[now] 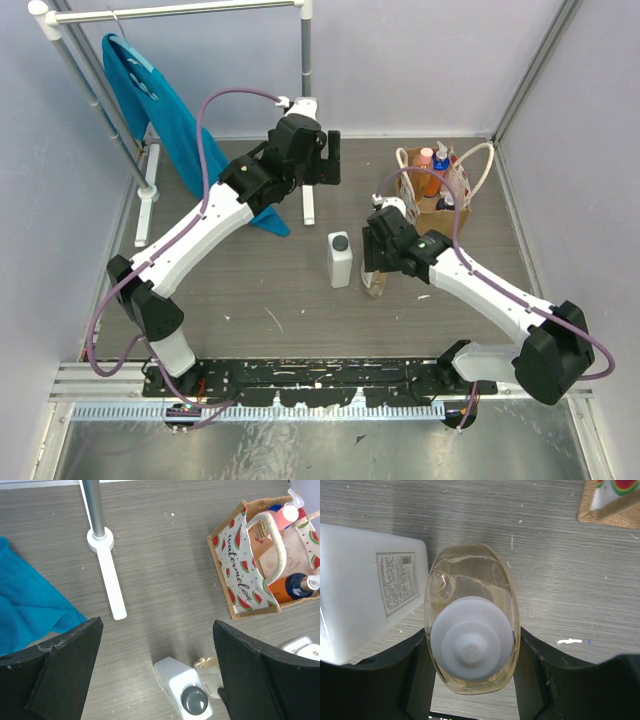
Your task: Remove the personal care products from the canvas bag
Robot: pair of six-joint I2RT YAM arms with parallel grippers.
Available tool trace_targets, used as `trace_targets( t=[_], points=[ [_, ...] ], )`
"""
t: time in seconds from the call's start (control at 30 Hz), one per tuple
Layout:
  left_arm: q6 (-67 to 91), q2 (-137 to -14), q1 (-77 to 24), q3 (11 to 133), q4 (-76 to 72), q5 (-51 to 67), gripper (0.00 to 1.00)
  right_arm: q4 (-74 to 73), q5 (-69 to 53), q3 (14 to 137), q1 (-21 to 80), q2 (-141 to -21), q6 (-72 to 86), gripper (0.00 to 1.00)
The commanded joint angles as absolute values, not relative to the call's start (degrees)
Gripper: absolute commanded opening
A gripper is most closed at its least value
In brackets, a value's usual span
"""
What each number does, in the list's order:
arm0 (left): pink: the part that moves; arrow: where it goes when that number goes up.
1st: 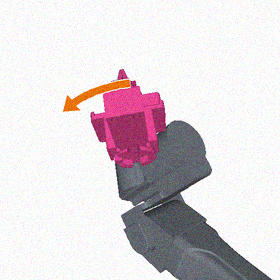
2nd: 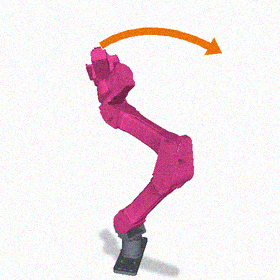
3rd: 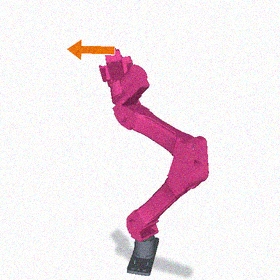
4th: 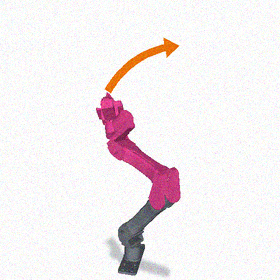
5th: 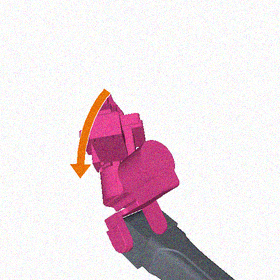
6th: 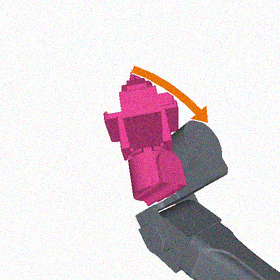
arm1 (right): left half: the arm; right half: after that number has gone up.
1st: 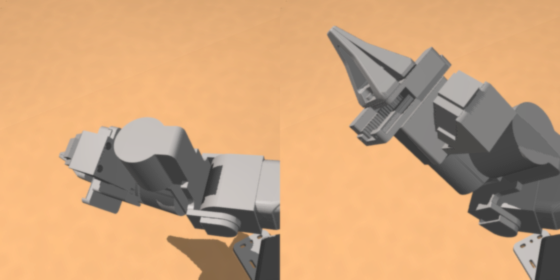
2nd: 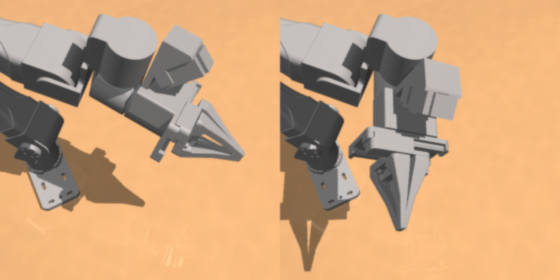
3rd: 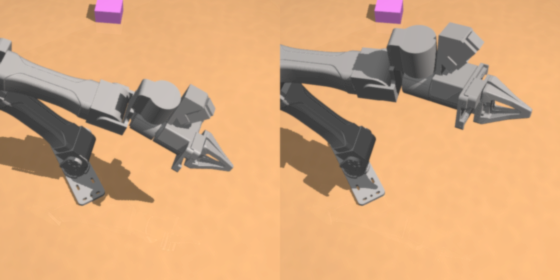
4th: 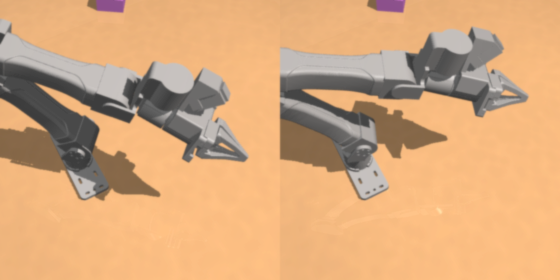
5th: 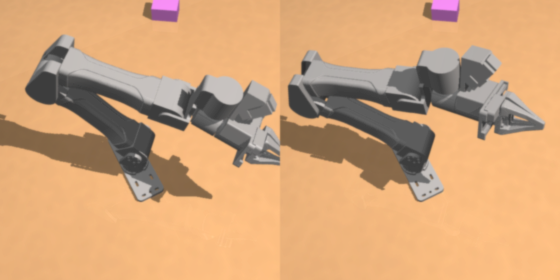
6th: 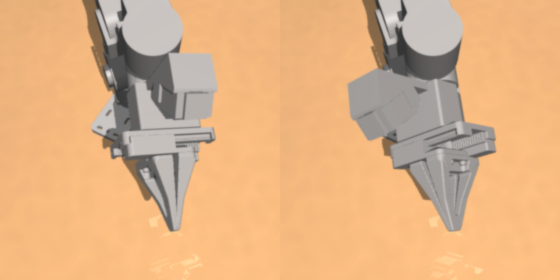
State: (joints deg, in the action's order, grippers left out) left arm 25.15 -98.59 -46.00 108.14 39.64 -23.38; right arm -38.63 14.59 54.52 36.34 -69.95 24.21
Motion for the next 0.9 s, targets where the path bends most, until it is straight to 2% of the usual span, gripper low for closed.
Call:
trace_targets(
  t=[0.0, 0.17, 0.23, 0.37, 0.43, 0.6, 0.7, 0.87],
  points=[
    [24.58, -101.24, -44.41, 111.41, 36.51, -17.37, 0.98, -27.63, 18.82, 55.34, 38.8, -70.02, 26.86, 0.28],
    [23.02, -105.59, -44.3, 116.8, 35.66, -12.47, 0.99, -28.44, 20.19, 55.95, 39.96, -71.28, 26.64, 0.32],
    [22.83, -107.1, -44.07, 118.31, 35.26, -10.54, 0.98, -29.15, 20.3, 56.28, 40.23, -71.66, 26.63, 0.46],
    [22.72, -110.18, -43.8, 120.64, 34.51, -7.8, 0.99, -31.14, 20.83, 57.54, 40.98, -70.18, 26.85, 0.85],
    [22.47, -111.35, -43.7, 121.45, 33.8, -6.54, 0.99, -32.87, 21.5, 58.79, 41.05, -68.16, 27.04, 0.98],
    [22.21, -113.98, -43.64, 123.16, 32.91, -4.28, 0.98, -37.3, 29.3, 63.93, 40.88, -62.45, 25.62, 1.0],
    [23.14, -114.87, -43.67, 123.28, 31.17, -1.94, 0.98, -40.91, 33.12, 67.8, 37.9, -63.69, 23.97, 1.0],
    [25.01, -116.84, -43.69, 124.51, 29.17, 1.15, 0.98, -37.98, 25.53, 69.52, 24.59, -66.74, 19.51, 1.0]
  ],
)
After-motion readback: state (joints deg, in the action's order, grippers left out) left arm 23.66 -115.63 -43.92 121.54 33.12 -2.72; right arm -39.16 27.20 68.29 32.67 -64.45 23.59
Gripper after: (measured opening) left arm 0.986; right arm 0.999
